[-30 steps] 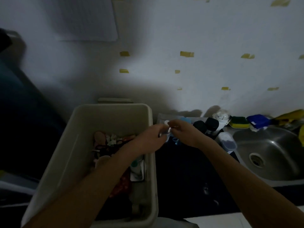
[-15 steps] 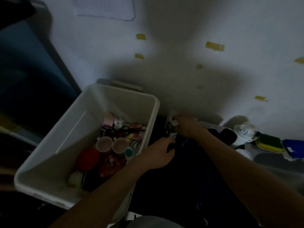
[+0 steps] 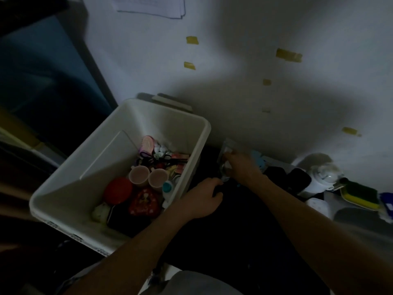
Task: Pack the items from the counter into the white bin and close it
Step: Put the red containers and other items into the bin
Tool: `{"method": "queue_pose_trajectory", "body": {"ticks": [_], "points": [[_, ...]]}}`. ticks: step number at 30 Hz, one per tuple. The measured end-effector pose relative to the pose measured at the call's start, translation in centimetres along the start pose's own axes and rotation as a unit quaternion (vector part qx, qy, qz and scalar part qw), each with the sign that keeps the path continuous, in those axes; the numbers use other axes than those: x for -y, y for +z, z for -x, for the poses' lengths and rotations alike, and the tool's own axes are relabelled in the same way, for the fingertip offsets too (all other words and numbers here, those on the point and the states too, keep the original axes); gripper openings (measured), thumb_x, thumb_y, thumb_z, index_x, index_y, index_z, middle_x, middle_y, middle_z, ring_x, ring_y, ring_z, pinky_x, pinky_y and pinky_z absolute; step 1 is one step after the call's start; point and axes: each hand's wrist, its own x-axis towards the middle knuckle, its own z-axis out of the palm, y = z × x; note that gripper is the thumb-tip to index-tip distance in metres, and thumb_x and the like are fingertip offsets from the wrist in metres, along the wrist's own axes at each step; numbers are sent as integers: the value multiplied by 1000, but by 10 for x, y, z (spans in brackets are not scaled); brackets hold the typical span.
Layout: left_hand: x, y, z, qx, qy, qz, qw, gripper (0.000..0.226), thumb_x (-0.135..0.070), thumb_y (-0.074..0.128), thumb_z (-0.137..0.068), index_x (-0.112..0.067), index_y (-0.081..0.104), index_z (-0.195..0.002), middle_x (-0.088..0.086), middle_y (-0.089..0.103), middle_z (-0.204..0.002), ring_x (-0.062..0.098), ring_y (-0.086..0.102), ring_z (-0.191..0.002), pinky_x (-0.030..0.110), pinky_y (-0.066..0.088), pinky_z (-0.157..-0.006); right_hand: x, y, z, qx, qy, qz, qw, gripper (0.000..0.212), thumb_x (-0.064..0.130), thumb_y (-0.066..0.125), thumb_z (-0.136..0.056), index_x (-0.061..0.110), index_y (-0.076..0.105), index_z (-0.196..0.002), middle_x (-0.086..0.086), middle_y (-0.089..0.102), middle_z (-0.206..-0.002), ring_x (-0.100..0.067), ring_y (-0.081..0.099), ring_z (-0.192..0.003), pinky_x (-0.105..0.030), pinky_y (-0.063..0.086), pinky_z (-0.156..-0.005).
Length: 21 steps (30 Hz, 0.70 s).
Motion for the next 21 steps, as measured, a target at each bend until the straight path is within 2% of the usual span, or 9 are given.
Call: {"method": "queue_pose_trajectory", "body": {"ticks": [2,4,7,9,11,12,16,19,21], "points": [[2,3,-2,-14,12,23,1000,42,-27,47,-100,-21,41,-141,0,44,-142,6,43,-124,21,39,-100,2,-5,12,-32,-16,-34,999,36,30,65,-90,9,60,-118,-13,59,-118,-26,56,-103,-26,36,-72],[-2,4,-3,-28,23,52,998,40,-25,48,-99,-36,41,-136,-7,46,-138,-6,44,-113,10,38,-88,5,-16,23,-62,-15,-80,995,32,31,70,-86,9,64,-108,-11,63,-108,-25,58,-97,-26,37,-69],[-14,-8,-2,-42,49,112,992,57,-26,51,-95,-79,32,-107,-45,47,-116,-27,46,-101,-3,40,-76,13,-39,36,-68,5,-131,989,29,31,74,-77,12,65,-96,-6,67,-96,-20,61,-86,-32,50,-71],[-14,-15,-4,-71,53,149,985,51,-30,54,-93,-71,35,-117,-47,48,-111,-17,51,-106,-1,44,-75,19,-55,43,-76,-1,-156,985,26,30,75,-74,16,62,-92,-3,65,-91,-20,61,-83,-36,53,-68],[-13,-21,-9,-96,62,172,978,55,-32,58,-92,-41,33,-140,-30,48,-121,-3,52,-110,6,47,-76,26,-71,51,-90,-13,-171,981,25,32,75,-73,24,58,-89,3,60,-88,-18,58,-80,-35,49,-64],[-16,-26,-9,-100,66,171,978,56,-31,58,-93,-35,33,-142,-25,48,-123,-2,52,-110,7,48,-76,31,-80,55,-106,-22,-168,980,26,33,75,-73,26,57,-89,5,58,-87,-16,56,-80,-34,47,-63],[-31,-41,0,-126,119,144,974,40,-27,60,-94,-58,46,-114,-30,58,-114,-7,57,-109,8,48,-80,50,-107,66,-171,-53,-182,967,28,39,73,-70,33,52,-88,7,53,-88,-11,52,-75,-29,42,-60],[-39,-56,11,-141,178,128,966,34,-31,60,-95,-33,51,-127,-18,60,-120,-3,58,-111,12,47,-83,70,-129,72,-215,-85,-196,953,27,36,68,-66,32,55,-89,8,55,-88,-8,52,-77,-23,41,-63],[-44,-66,21,-141,197,118,963,36,-35,63,-93,-33,52,-126,-24,60,-117,-7,58,-108,8,46,-81,83,-141,74,-249,-105,-200,942,28,33,68,-66,31,57,-91,9,58,-90,-5,54,-79,-16,41,-65]]}}
